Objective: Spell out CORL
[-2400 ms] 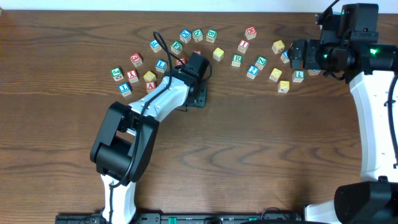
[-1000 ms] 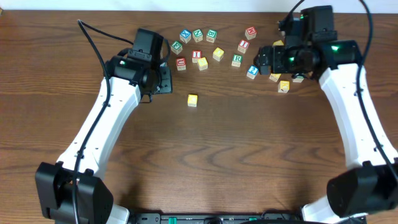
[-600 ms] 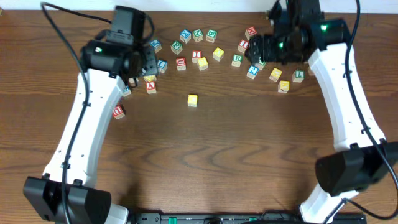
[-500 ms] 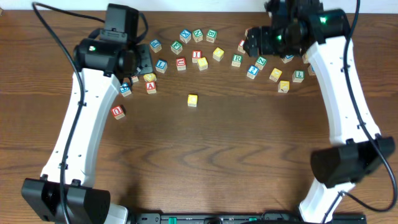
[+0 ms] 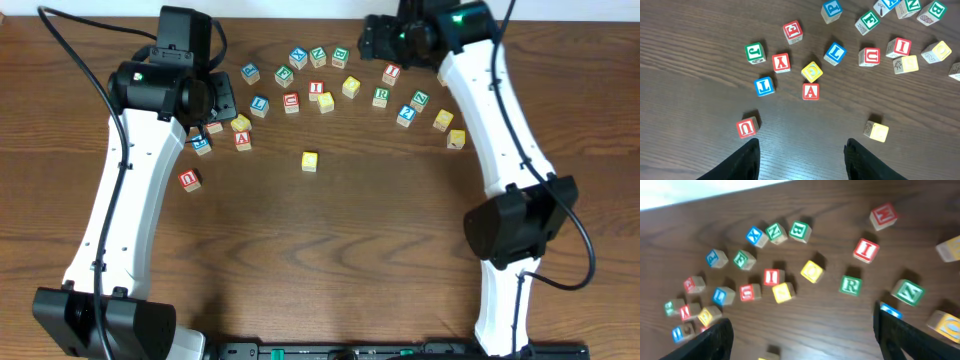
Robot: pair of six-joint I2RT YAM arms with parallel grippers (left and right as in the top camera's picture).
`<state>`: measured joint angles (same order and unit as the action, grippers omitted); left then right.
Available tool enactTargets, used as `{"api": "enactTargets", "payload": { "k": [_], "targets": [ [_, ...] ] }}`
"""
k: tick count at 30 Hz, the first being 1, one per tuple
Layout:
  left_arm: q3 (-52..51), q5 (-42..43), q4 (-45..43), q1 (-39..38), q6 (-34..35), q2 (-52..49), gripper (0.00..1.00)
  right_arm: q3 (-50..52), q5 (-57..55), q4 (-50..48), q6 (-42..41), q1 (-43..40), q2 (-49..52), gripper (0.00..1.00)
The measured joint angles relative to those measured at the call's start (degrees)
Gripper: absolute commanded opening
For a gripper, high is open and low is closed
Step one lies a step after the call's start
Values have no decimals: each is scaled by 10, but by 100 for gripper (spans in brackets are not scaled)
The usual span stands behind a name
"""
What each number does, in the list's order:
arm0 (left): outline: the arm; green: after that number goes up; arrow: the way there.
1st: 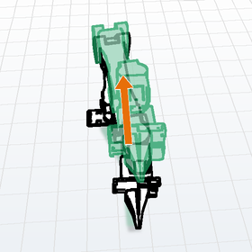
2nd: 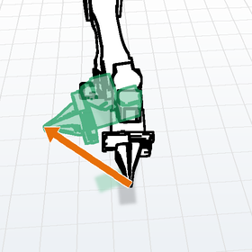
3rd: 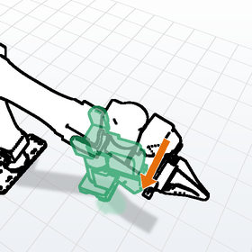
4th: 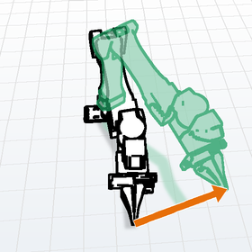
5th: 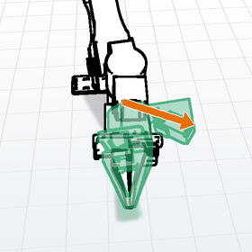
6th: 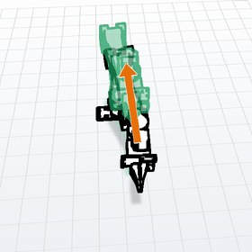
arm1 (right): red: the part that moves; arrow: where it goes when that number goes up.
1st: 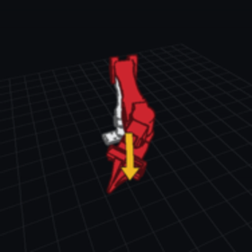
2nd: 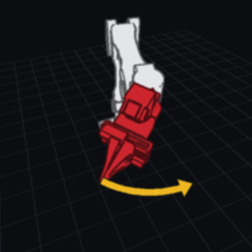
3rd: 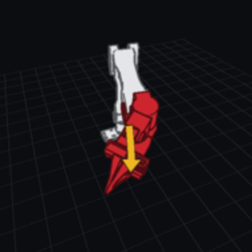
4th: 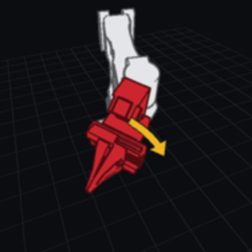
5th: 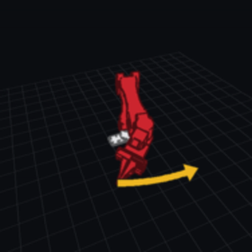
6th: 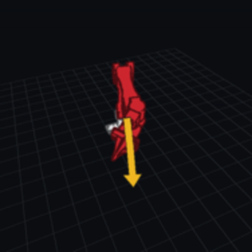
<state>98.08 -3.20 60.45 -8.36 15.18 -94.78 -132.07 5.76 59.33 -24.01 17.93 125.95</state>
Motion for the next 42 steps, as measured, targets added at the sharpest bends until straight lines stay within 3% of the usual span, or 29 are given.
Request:
{"api": "enactTargets", "payload": {
  "k": [4,12,42],
  "targets": [
    [0,0,0,0,0,0,54,0,-29,-24,-37,23,31,69],
    [0,0,10,0,0,0,54,1,-59,-56,-81,53,121,63],
    [0,0,15,0,0,0,55,4,-116,-137,-156,53,194,56]
  ]
}}
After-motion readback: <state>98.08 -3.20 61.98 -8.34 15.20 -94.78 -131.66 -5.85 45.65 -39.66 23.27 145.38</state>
